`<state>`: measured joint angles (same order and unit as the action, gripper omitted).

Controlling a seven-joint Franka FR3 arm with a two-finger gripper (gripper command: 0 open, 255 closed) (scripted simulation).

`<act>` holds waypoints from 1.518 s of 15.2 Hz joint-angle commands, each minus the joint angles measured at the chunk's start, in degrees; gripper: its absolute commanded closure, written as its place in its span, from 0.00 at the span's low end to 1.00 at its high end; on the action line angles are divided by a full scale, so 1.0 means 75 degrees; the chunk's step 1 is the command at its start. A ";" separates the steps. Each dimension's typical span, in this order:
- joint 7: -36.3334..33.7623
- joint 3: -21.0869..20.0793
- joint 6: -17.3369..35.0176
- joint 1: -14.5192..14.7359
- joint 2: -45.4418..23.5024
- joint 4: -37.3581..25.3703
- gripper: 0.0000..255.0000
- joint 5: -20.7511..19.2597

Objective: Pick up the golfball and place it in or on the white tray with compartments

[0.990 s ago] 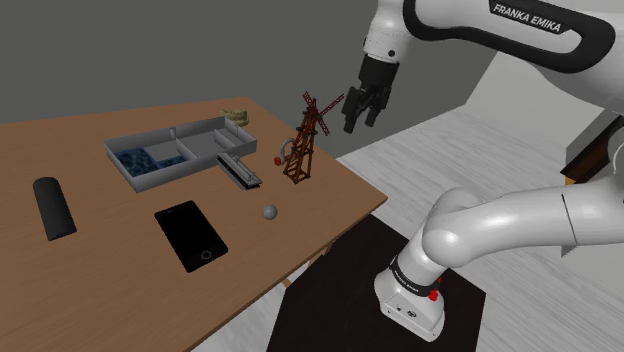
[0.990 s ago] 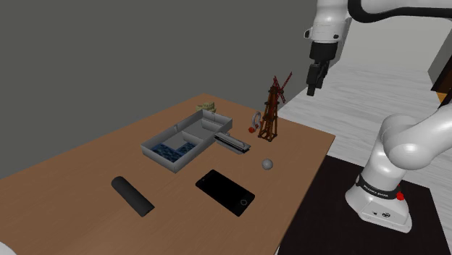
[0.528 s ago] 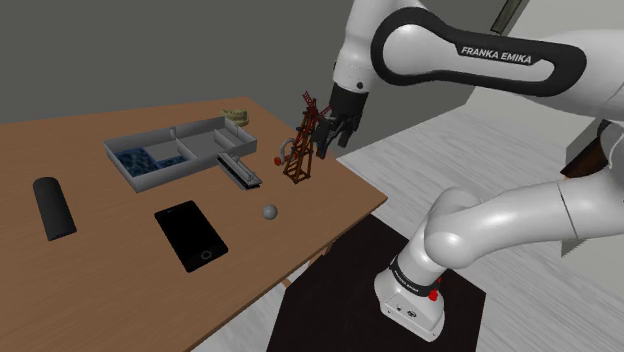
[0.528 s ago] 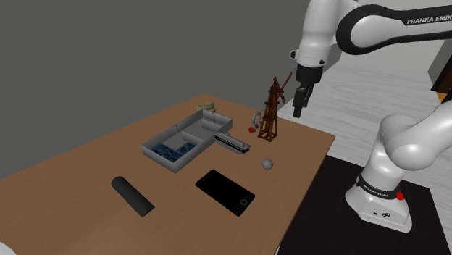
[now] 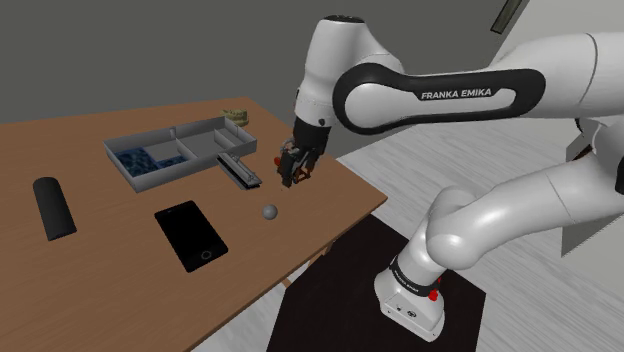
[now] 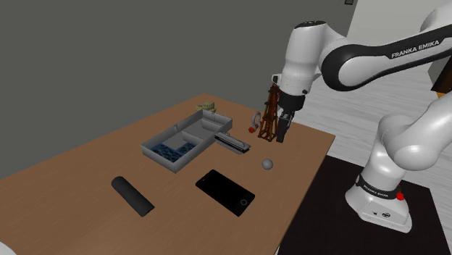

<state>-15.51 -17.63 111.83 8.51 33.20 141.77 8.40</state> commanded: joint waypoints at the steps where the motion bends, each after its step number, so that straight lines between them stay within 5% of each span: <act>1: -0.0146 -0.0295 0.0542 0.0076 -0.0379 0.0051 0.00 0.0004; 5: -0.0501 -0.0893 0.1529 0.0154 -0.1225 0.0025 0.00 -0.0141; 13: -0.0603 -0.1046 0.2420 0.0081 -0.1698 0.0458 0.00 -0.0238; 21: -0.0603 -0.1045 0.2419 0.0082 -0.1697 0.0458 0.00 -0.0238; 22: -0.0603 -0.1045 0.2419 0.0082 -0.1697 0.0458 1.00 -0.0238; 23: -0.0603 -0.1045 0.2419 0.0082 -0.1697 0.0458 1.00 -0.0238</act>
<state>-20.04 -25.47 129.98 9.12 20.48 145.20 6.61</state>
